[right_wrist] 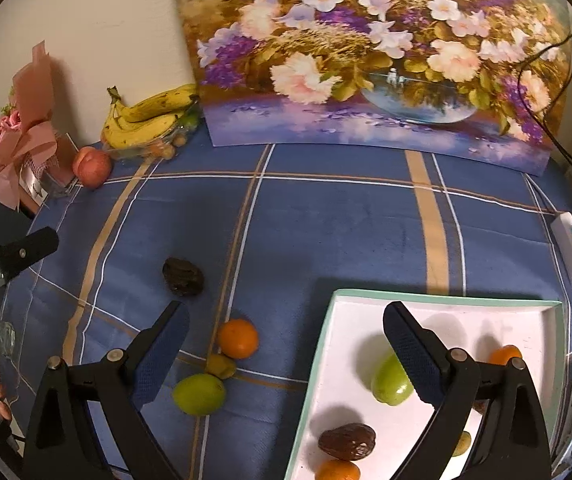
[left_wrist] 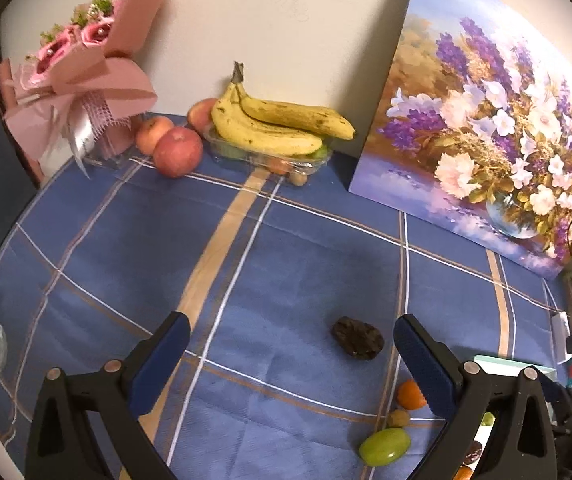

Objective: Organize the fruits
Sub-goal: 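Close the left tool on the dark date while the right tool grasps another orange, then carry the date and the orange toward the white tray with both tools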

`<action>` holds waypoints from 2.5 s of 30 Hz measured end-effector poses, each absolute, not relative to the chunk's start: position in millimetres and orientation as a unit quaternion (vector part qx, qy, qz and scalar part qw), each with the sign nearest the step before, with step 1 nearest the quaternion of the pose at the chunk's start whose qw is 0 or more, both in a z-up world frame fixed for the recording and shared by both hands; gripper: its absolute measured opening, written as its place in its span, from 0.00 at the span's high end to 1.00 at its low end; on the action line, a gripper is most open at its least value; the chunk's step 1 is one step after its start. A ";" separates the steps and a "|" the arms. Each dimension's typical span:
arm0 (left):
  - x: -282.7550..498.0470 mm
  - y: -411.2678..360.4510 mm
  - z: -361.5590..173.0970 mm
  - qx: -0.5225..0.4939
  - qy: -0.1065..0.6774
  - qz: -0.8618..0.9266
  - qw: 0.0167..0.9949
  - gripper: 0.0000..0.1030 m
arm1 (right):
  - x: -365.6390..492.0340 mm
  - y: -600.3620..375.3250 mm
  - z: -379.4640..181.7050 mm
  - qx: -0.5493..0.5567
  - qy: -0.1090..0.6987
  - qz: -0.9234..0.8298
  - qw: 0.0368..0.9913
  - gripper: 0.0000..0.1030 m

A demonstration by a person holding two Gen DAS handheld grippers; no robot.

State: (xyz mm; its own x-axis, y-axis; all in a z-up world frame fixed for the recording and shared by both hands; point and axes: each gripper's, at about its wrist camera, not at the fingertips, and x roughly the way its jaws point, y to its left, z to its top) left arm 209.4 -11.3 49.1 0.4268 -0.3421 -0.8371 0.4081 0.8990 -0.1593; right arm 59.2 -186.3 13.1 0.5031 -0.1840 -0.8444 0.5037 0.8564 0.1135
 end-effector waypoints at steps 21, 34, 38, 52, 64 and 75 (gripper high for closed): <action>216.3 -68.0 -39.3 0.052 0.561 -0.260 0.784 0.10 | 89.8 -174.9 -48.3 0.175 0.521 -0.183 0.815 0.24; 222.9 -81.2 -63.4 0.030 0.580 -0.287 0.762 0.33 | 102.4 -158.8 -70.1 0.152 0.551 -0.156 0.805 0.47; 222.0 -83.0 -64.0 0.018 0.584 -0.301 0.754 0.47 | 102.0 -155.3 -72.2 0.157 0.549 -0.146 0.808 0.57; 218.7 -70.3 -51.5 0.014 0.582 -0.282 0.762 0.49 | 90.9 -149.2 -66.0 0.168 0.533 -0.149 0.816 0.64; 190.6 -59.8 -10.4 0.009 0.564 -0.283 0.776 0.49 | 63.2 -155.8 -27.8 0.173 0.511 -0.165 0.826 0.64; 145.5 -43.0 11.3 0.014 0.560 -0.298 0.773 0.49 | 14.2 -148.6 -13.6 0.171 0.508 -0.180 0.825 0.64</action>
State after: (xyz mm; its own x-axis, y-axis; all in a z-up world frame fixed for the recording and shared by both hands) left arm 145.5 -43.0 11.3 0.1964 -0.4445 -0.8740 0.4761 0.8224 -0.3113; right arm 14.2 -148.6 -13.6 0.4201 -0.1225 -0.8992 0.4702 0.8768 0.1003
